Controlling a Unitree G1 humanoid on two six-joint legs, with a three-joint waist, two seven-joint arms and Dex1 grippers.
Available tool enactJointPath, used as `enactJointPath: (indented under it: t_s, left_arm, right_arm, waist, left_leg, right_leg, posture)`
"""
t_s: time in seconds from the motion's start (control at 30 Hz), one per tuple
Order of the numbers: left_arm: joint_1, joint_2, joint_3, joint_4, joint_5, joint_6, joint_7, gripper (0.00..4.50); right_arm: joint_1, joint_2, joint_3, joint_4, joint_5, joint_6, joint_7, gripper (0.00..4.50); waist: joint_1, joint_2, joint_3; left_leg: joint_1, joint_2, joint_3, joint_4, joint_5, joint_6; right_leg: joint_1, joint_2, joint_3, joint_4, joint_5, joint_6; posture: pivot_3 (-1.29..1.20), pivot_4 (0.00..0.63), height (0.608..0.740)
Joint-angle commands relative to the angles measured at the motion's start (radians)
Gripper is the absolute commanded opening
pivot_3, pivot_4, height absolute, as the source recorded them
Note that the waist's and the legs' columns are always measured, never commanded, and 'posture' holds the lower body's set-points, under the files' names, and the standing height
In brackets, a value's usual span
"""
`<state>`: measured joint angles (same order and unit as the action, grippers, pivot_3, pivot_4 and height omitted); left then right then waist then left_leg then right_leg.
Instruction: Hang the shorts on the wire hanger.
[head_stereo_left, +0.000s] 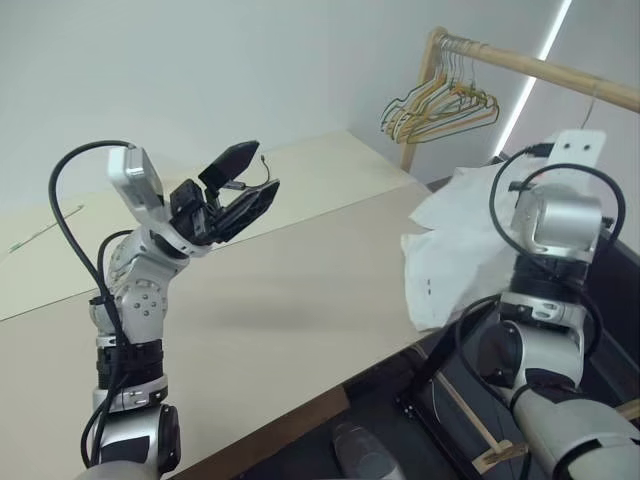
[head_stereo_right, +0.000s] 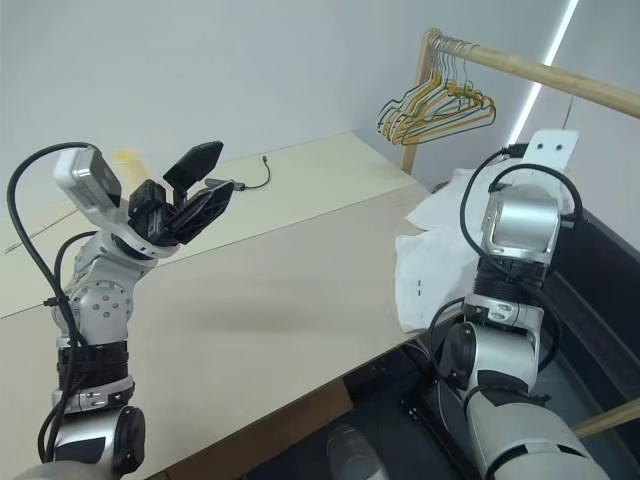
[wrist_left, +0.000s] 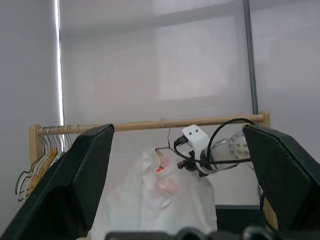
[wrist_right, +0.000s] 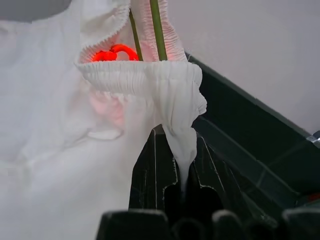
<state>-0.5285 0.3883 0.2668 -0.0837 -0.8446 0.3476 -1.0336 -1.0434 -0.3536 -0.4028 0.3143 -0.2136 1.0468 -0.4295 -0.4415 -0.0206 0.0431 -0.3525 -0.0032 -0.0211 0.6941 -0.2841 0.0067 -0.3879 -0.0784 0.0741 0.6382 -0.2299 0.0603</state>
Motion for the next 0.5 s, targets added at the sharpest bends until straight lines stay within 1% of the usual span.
enactJointPath:
  t_s: [0.03, 0.17, 0.3, 0.5]
  left_arm:
    - [-0.002, 0.013, -0.002, -0.038, 0.001, -0.016, 0.000, 4.47]
    - [-0.007, 0.018, -0.003, -0.039, 0.001, -0.020, 0.002, 4.47]
    - [-0.002, 0.028, 0.004, -0.045, -0.008, -0.014, 0.001, 4.47]
    - [0.010, 0.036, 0.003, -0.060, -0.014, -0.010, 0.001, 4.47]
  right_arm:
    - [-0.091, -0.051, -0.016, 0.077, 0.011, -0.129, -0.047, 0.00]
    - [-0.177, -0.121, -0.079, 0.283, 0.071, -0.237, -0.072, 0.00]
    - [-0.228, -0.211, -0.086, 0.476, 0.106, -0.339, -0.073, 0.00]
    - [-0.296, -0.289, -0.117, 0.673, 0.186, -0.393, -0.089, 0.00]
  waist:
    - [0.002, 0.000, 0.000]
    - [0.003, 0.000, 0.000]
    - [0.007, 0.000, 0.000]
    - [0.007, 0.000, 0.001]
  left_leg:
    - [0.000, 0.000, 0.000, 0.000, 0.000, 0.000]
    - [0.000, 0.000, 0.000, -0.001, 0.000, 0.000]
    - [0.000, 0.000, 0.000, -0.002, 0.000, 0.001]
    - [0.000, 0.000, 0.006, -0.007, -0.001, 0.001]
  right_leg:
    - [0.000, 0.000, 0.000, 0.000, 0.000, 0.000]
    - [0.001, 0.000, 0.000, -0.004, 0.001, 0.001]
    - [0.001, 0.001, -0.001, -0.010, 0.003, 0.001]
    - [0.003, 0.001, 0.004, -0.012, 0.003, 0.001]
  posture:
    - [-0.32, 0.000, 0.740]
    - [-0.31, 0.000, 0.740]
    - [-0.31, 0.000, 0.740]
    - [-0.30, 0.000, 0.740]
